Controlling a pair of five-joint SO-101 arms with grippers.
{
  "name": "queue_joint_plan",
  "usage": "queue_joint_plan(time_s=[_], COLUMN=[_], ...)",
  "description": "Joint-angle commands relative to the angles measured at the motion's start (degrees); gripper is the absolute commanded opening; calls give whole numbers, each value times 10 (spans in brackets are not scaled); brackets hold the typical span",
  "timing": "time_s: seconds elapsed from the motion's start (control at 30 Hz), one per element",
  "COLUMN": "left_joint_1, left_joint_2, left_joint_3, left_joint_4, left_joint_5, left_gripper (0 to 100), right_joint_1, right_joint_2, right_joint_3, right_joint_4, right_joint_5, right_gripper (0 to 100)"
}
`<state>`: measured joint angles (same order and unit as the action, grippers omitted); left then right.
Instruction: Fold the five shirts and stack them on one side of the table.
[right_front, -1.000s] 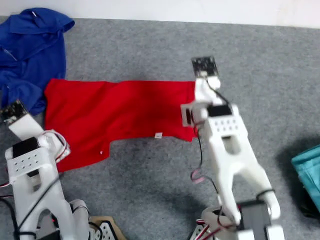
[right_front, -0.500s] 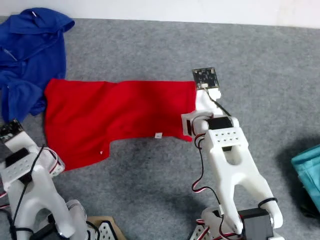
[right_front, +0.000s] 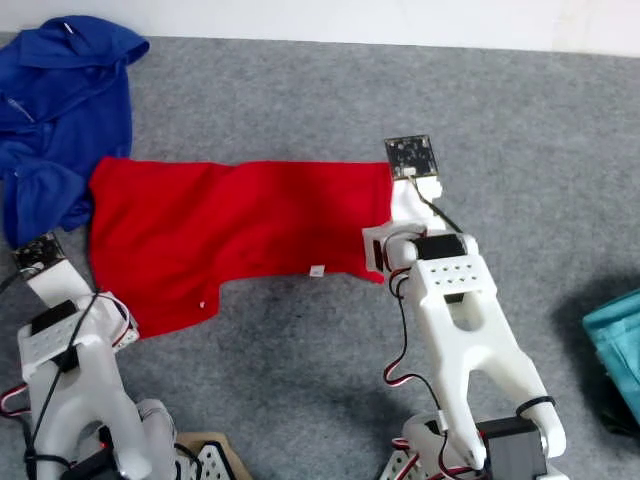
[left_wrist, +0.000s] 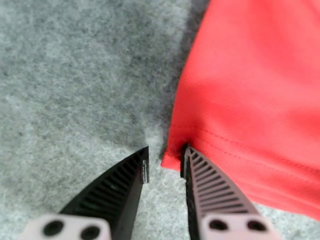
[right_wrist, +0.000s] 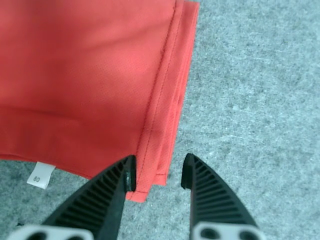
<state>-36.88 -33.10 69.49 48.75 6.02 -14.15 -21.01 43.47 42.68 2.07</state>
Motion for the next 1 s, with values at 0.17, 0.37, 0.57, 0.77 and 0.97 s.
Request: queue_joint_plan(time_s=[0.17, 0.37, 0.57, 0.77, 0.97], left_joint_1=[47, 51, 73, 95, 133], left_joint_2=[4, 0, -1, -1, -1], left_joint_3=[44, 42, -10, -117, -208], left_joint_4=[-58, -55, -12, 93, 148], left_joint_5=[-4, -5, -4, -3, 17], left_gripper=[0, 6, 6, 6, 6], right_joint_1=[-5, -5, -5, -5, -5], right_joint_2=[-25, -25, -23, -20, -20], right_joint_3=[-2, -1, 0, 0, 0], right_joint_4=[-8, -8, -9, -9, -9], right_joint_5=[5, 5, 4, 4, 4], right_gripper=[163, 163, 163, 163, 163])
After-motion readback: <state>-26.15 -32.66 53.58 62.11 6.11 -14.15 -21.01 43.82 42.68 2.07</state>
